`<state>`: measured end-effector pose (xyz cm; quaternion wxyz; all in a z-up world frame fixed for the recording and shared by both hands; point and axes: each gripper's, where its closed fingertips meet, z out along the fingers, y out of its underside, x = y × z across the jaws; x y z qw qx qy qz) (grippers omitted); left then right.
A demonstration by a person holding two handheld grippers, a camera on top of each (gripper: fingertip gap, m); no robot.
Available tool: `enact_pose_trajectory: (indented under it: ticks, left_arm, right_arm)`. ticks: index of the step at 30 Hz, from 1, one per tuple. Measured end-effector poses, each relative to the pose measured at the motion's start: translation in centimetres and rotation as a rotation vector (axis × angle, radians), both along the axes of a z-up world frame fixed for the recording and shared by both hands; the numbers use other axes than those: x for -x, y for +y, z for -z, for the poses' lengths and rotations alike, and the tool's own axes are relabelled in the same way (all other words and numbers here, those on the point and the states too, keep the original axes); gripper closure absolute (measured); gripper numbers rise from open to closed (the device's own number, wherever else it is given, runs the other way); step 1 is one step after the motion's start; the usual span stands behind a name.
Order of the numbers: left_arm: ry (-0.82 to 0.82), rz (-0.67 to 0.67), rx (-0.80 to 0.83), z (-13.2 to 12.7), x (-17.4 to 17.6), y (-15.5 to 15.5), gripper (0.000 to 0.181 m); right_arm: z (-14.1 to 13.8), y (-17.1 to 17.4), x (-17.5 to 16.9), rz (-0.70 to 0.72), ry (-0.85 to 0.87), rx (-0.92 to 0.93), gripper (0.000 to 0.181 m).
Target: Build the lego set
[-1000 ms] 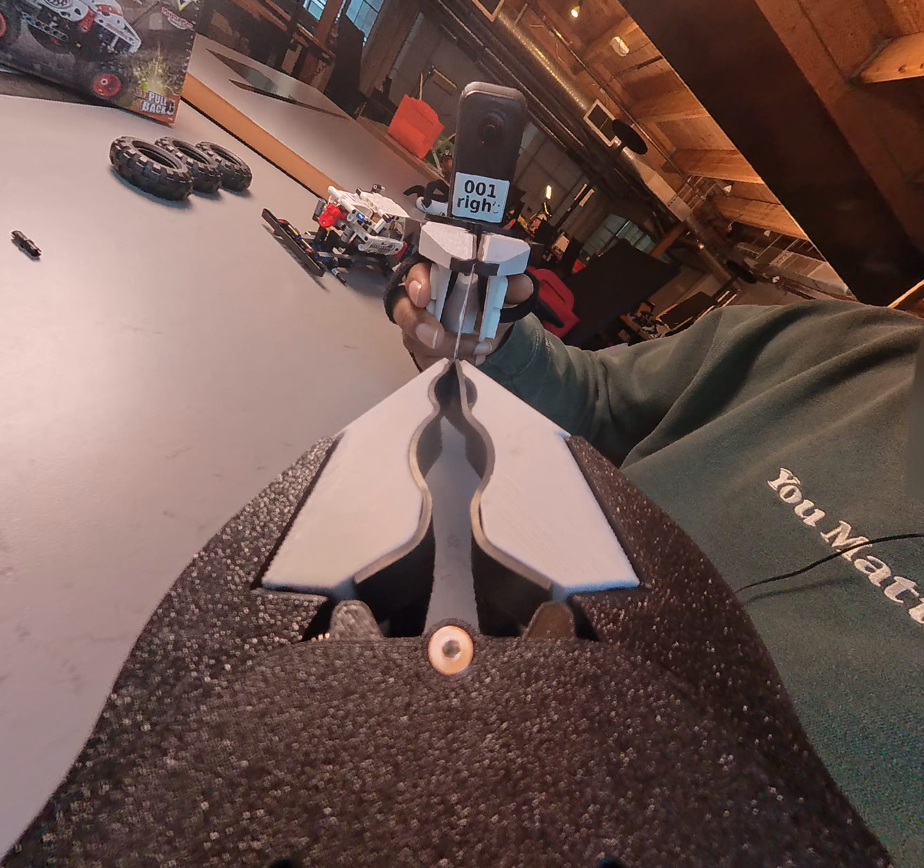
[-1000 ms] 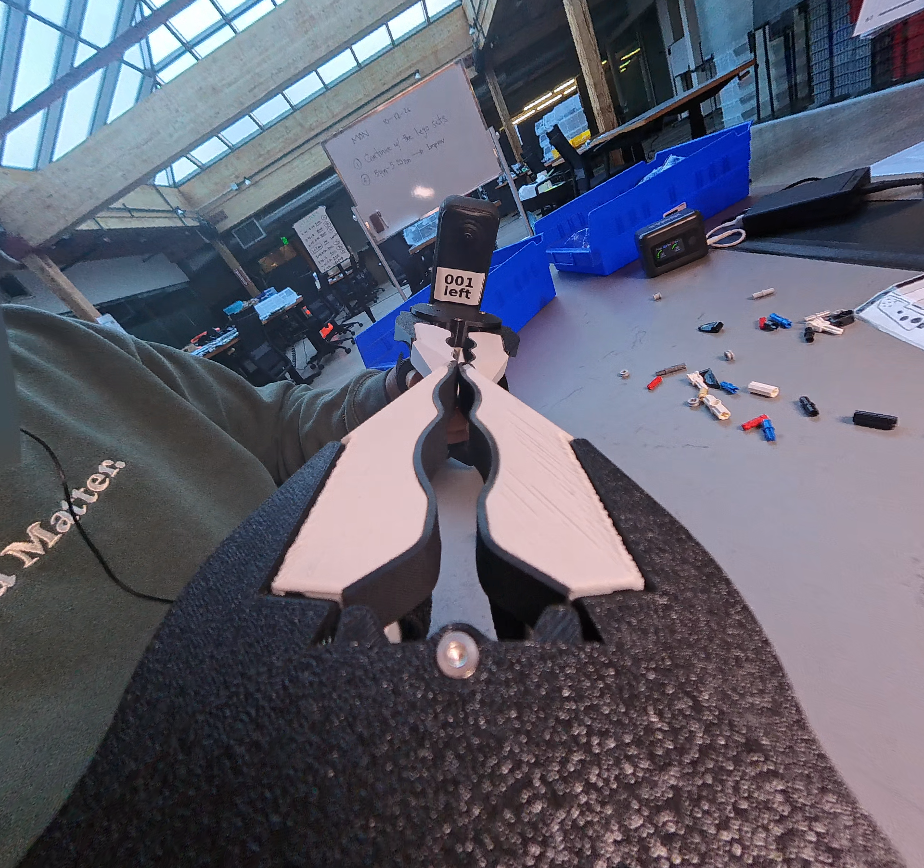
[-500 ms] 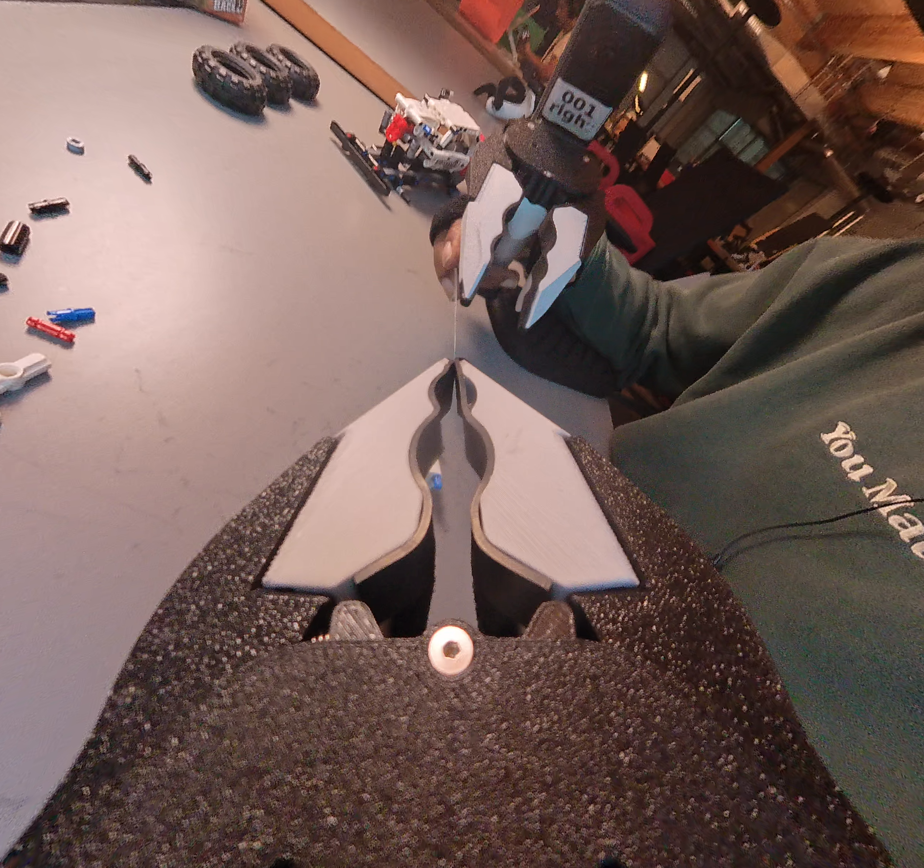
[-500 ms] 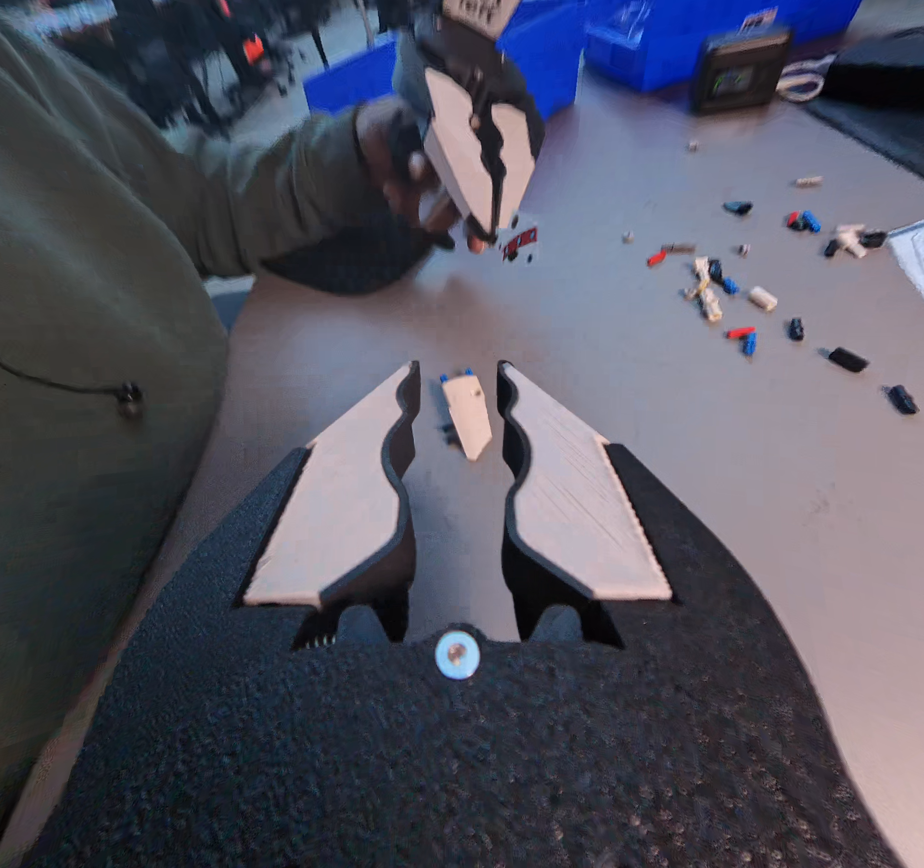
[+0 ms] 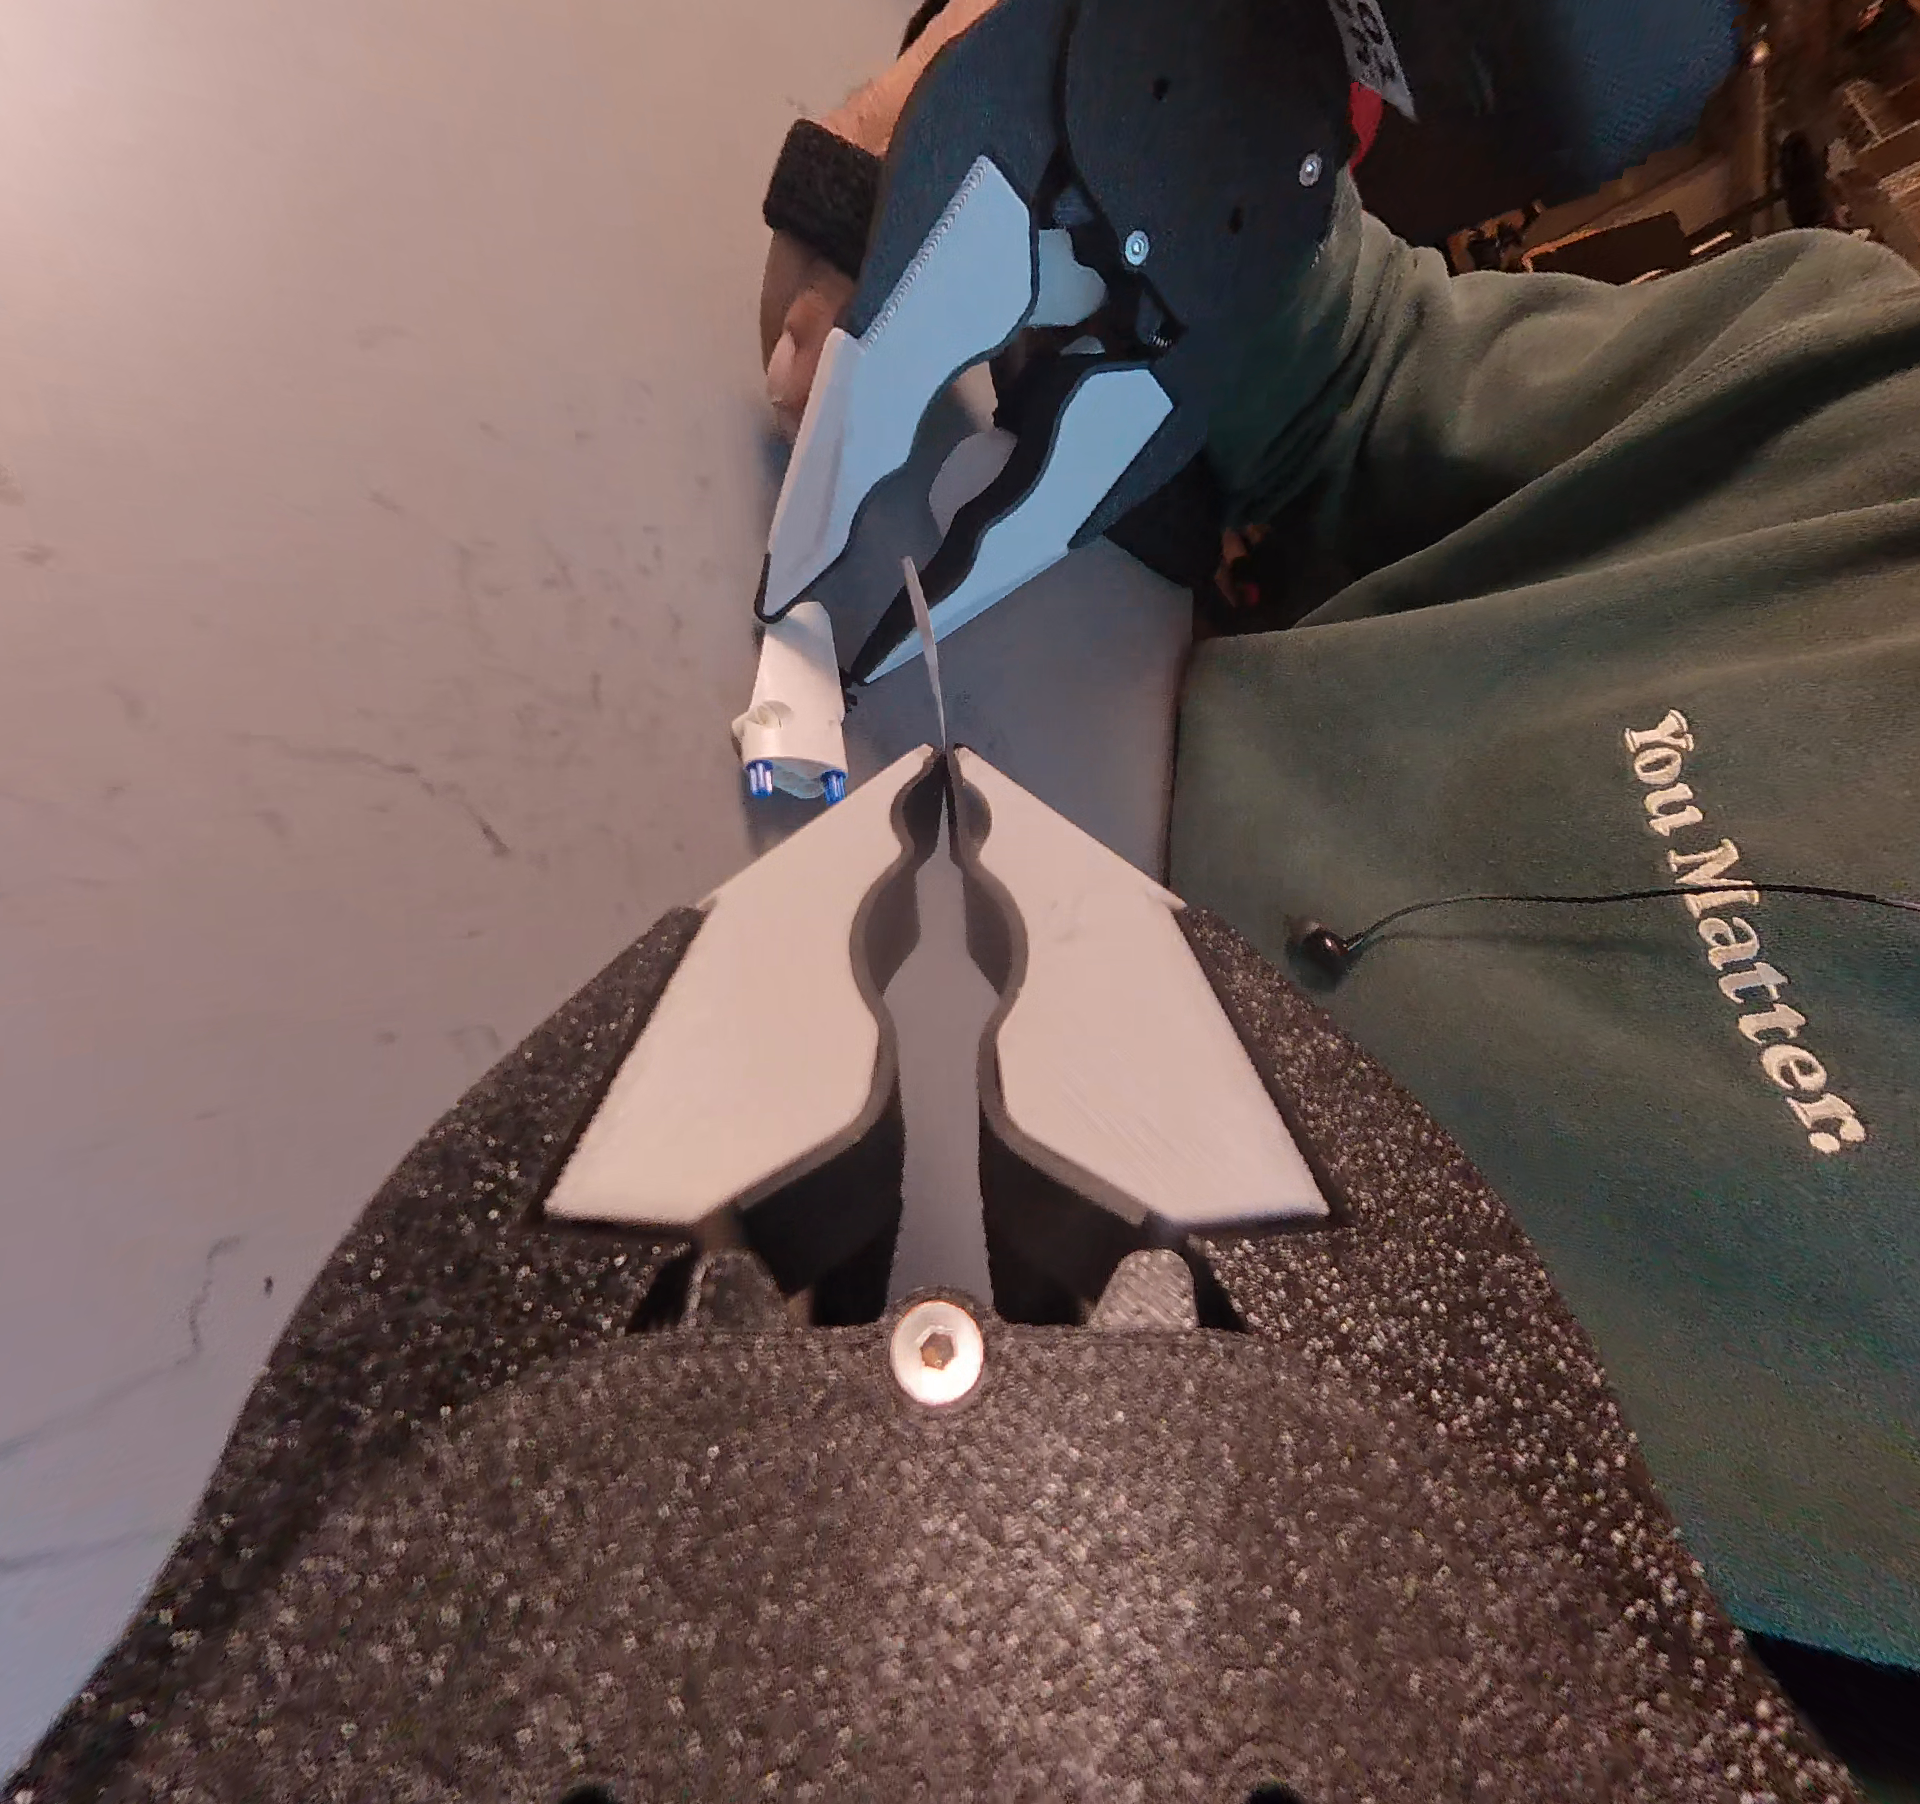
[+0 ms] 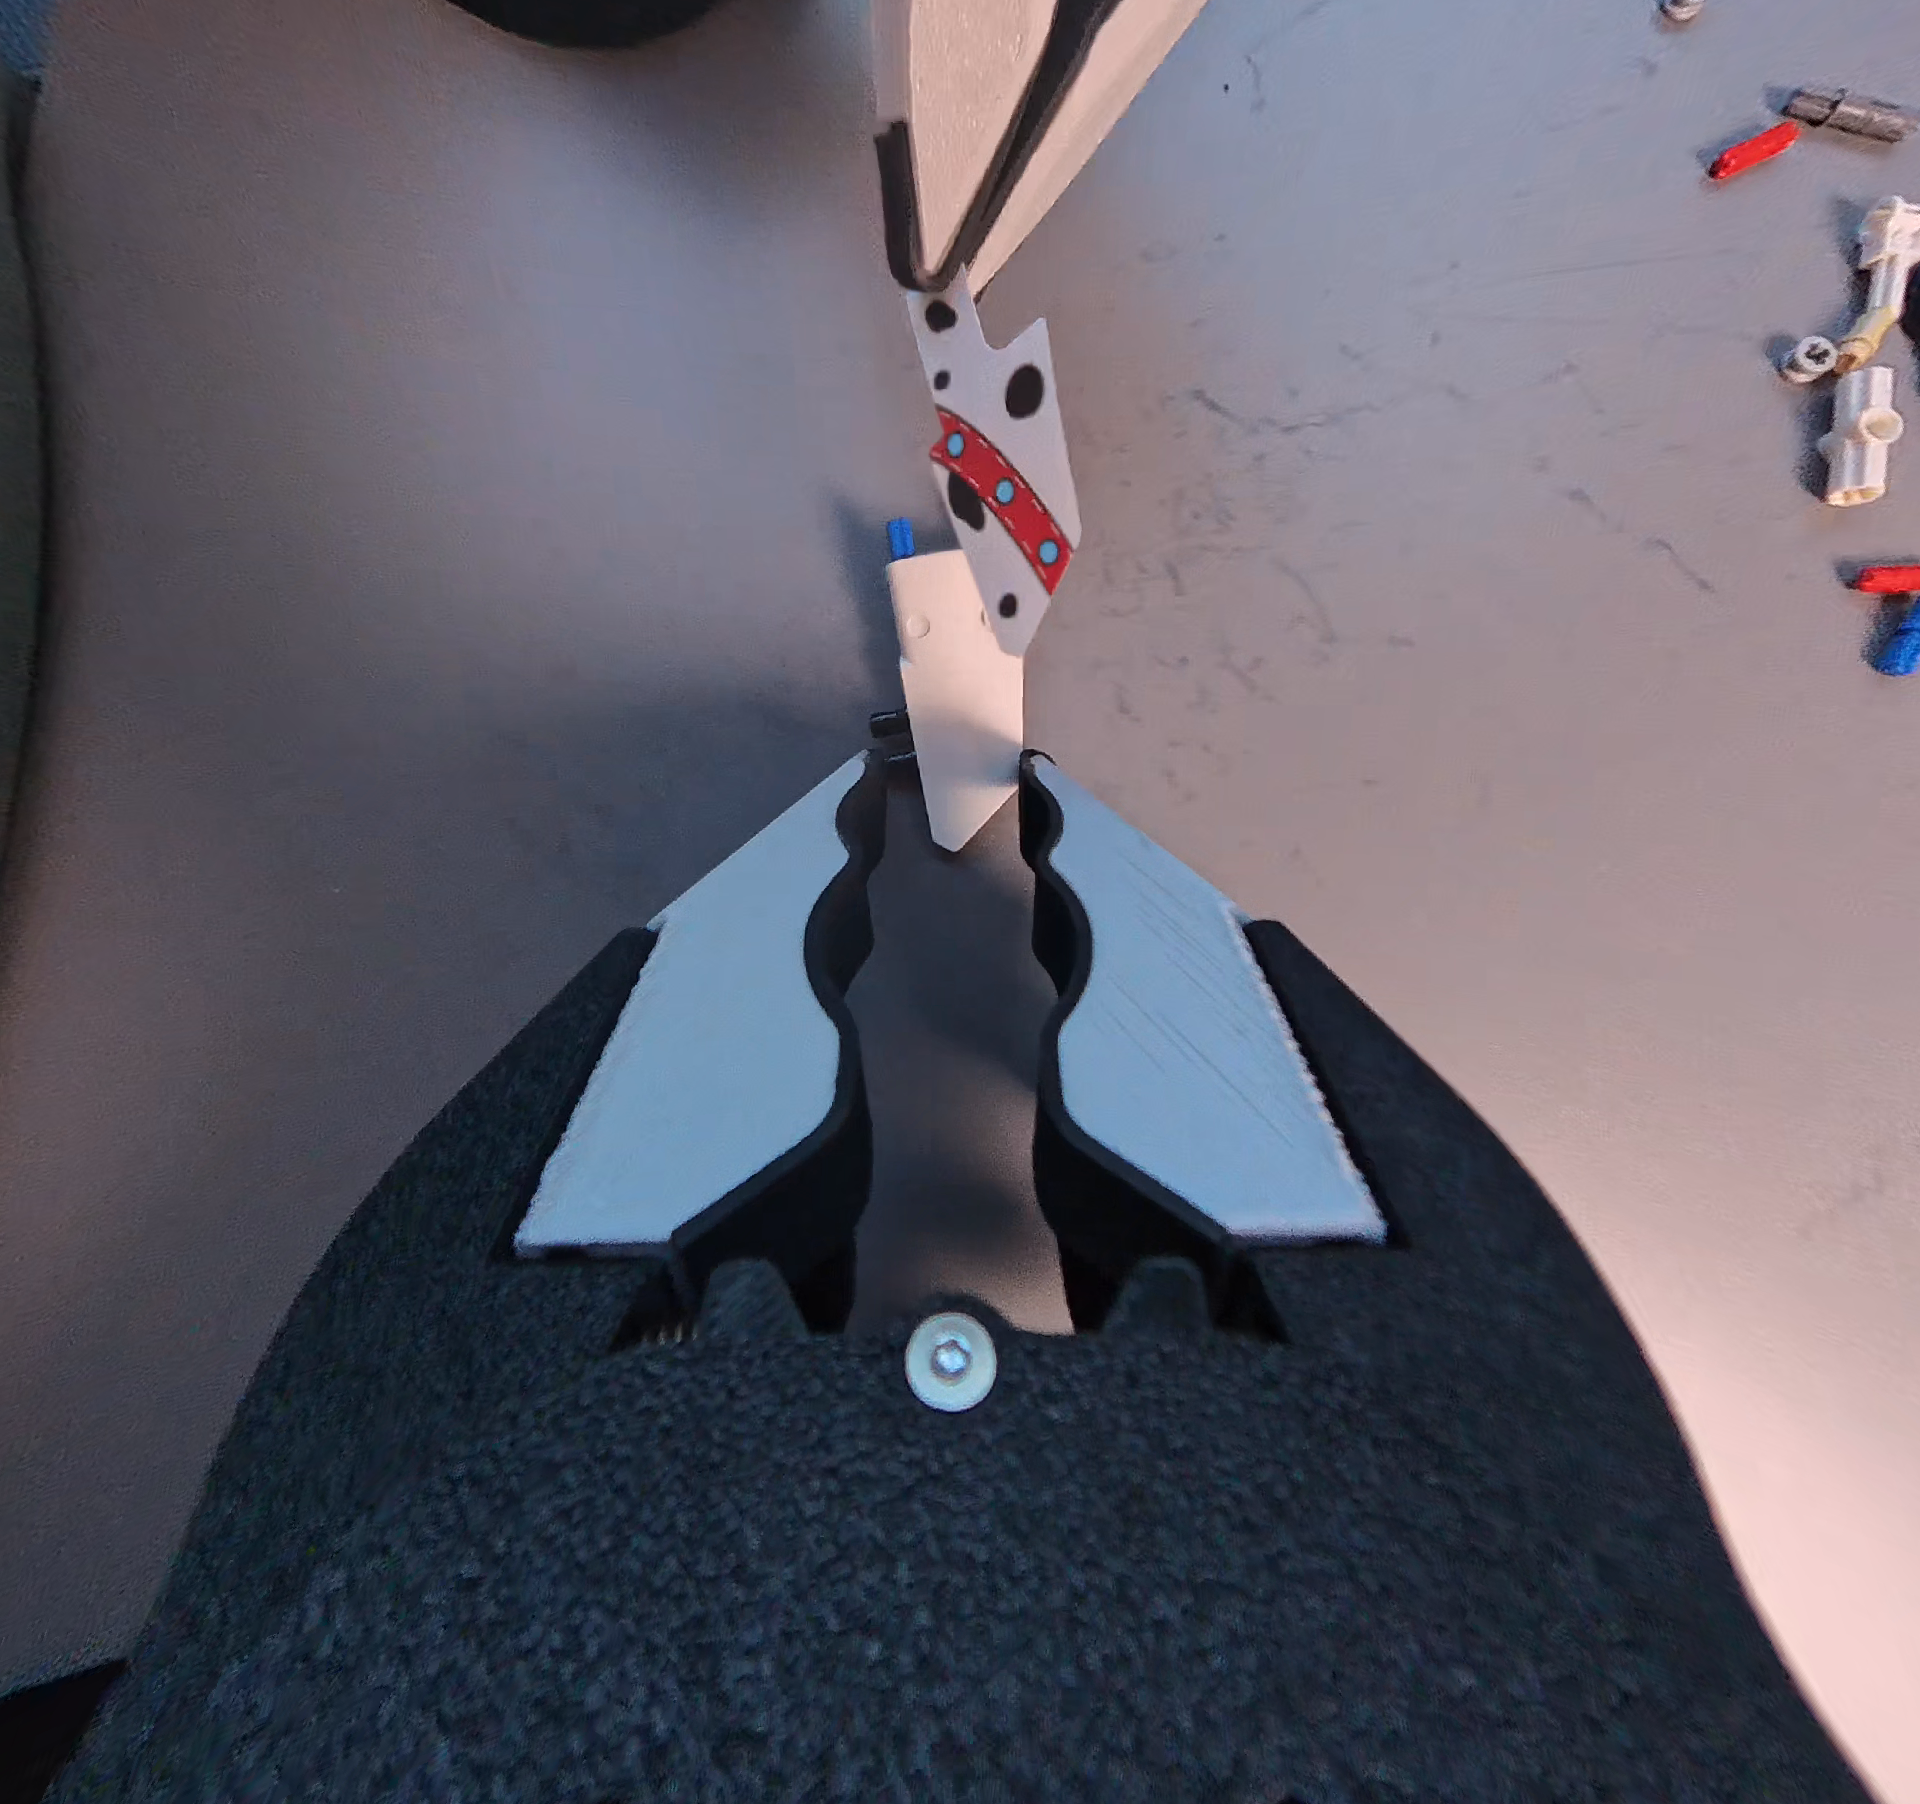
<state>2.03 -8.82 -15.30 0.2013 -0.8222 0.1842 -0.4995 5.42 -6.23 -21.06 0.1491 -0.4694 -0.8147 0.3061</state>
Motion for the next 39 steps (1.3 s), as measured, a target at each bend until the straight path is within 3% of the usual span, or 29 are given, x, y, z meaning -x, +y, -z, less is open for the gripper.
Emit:
enact_pose_trajectory:
  ticks: [4, 8, 11, 13, 18, 33, 39]
  left_arm:
    - [-0.030, 0.016, 0.065, 0.5, -0.5, -0.3, 0.181]
    - [-0.060, 0.055, 0.130, 0.7, -1.1, -1.3, 0.181]
    - [-0.114, 0.075, 0.176, 0.2, -1.6, -1.7, 0.181]
    - [-0.181, 0.081, 0.209, -0.5, -2.0, -1.7, 0.181]
    - [-0.225, 0.086, 0.243, -0.8, -2.6, -1.4, 0.181]
    - [-0.222, 0.049, 0.258, 0.0, -3.2, -0.6, 0.181]
    - [-0.223, -0.020, 0.222, -0.1, -2.9, 0.5, 0.168]
  right_arm:
    - [0.0, -0.7, -0.2, 0.109, -0.013, -0.014, 0.157]
    - [-1.2, -0.7, -0.6, 0.147, 0.041, 0.025, 0.143]
    - [-3.8, -0.7, -0.9, 0.072, 0.176, 0.088, 0.145]
    - [-5.2, -1.2, -1.1, -0.009, 0.299, 0.031, 0.144]
    - [-6.1, -1.7, -0.5, -0.061, 0.472, -0.114, 0.146]
    - [-5.0, -1.4, -0.7, -0.050, 0.457, -0.152, 0.164]
    - [-5.1, -0.7, -0.6, -0.009, 0.459, -0.144, 0.165]
